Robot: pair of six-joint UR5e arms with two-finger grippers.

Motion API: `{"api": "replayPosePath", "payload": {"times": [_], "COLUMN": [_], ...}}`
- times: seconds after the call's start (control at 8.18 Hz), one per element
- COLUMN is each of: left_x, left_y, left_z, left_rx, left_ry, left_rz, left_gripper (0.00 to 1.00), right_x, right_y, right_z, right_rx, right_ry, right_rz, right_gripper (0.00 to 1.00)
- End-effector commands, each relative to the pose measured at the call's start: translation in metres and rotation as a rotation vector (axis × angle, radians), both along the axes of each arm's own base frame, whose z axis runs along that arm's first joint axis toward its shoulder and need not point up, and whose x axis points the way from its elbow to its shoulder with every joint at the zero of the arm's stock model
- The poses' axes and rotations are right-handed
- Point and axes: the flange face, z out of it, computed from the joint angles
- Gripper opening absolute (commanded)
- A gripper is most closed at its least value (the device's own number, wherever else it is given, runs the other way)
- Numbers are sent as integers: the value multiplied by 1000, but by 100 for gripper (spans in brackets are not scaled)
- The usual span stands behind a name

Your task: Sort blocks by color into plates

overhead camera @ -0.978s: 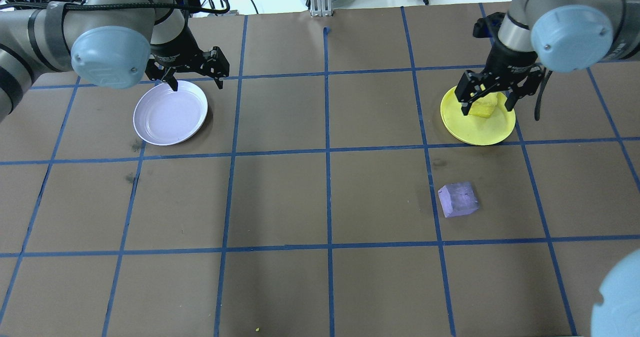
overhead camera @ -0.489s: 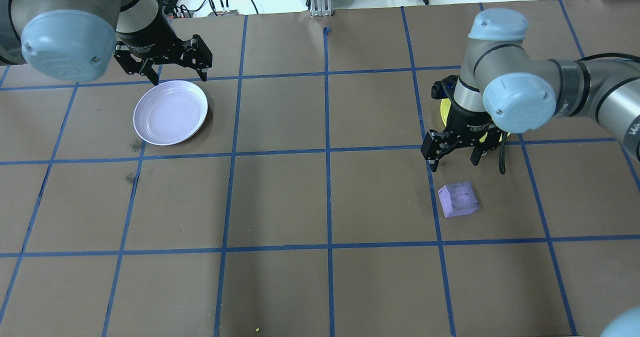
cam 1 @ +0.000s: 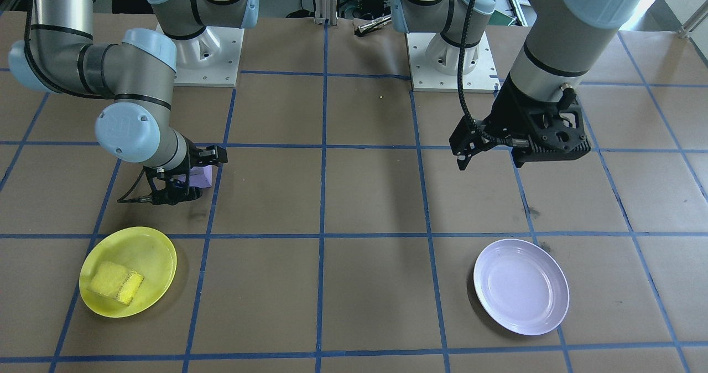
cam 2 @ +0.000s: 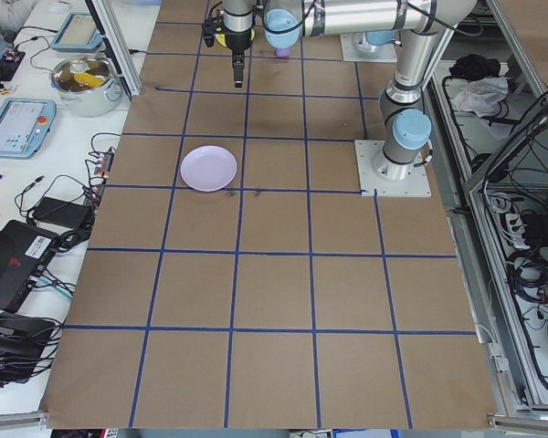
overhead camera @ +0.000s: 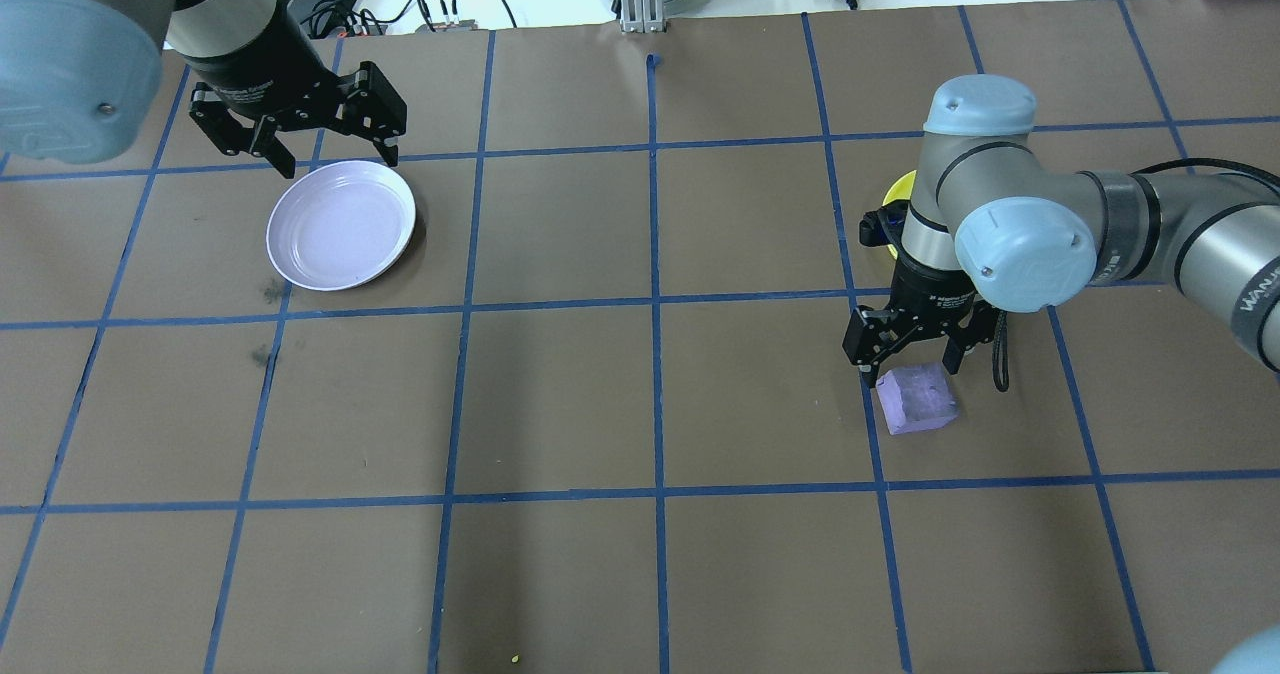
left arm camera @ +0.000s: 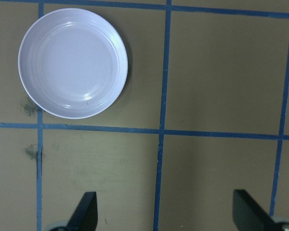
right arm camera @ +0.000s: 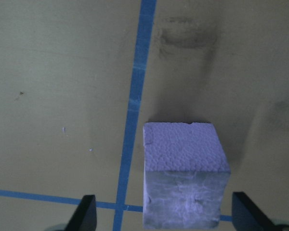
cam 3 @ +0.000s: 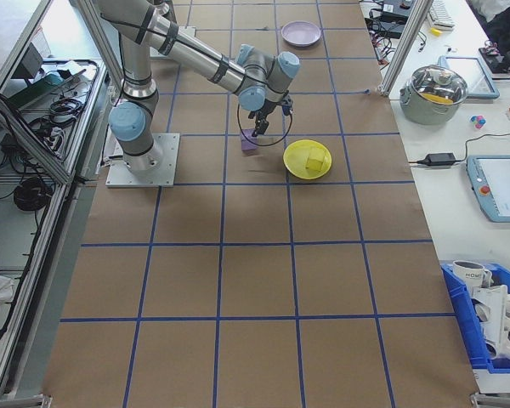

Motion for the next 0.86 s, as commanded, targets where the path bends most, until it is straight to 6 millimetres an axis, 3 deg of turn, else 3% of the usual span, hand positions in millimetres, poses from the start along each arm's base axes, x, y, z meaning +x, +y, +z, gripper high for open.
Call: {"api": "replayPosePath", "payload": {"times": [0.0, 0.61, 0.73], "left_x": [2, 2, 1], "left_y": [26, 49, 57], "left_z": [25, 42, 48], "left_rx": [-7, 9, -4], "left_ry": [-18, -17, -15], "left_rz": [3, 5, 3], "left_gripper": [100, 100, 100], "right_x": [-8, -8, -8], "right_y": [-1, 14, 15], "right_z": [-1, -25, -26], "right_rx": [-18, 33, 37], "right_ry": [65, 70, 69], "right_rz": [15, 20, 17], "right_gripper": [99, 98, 93]}}
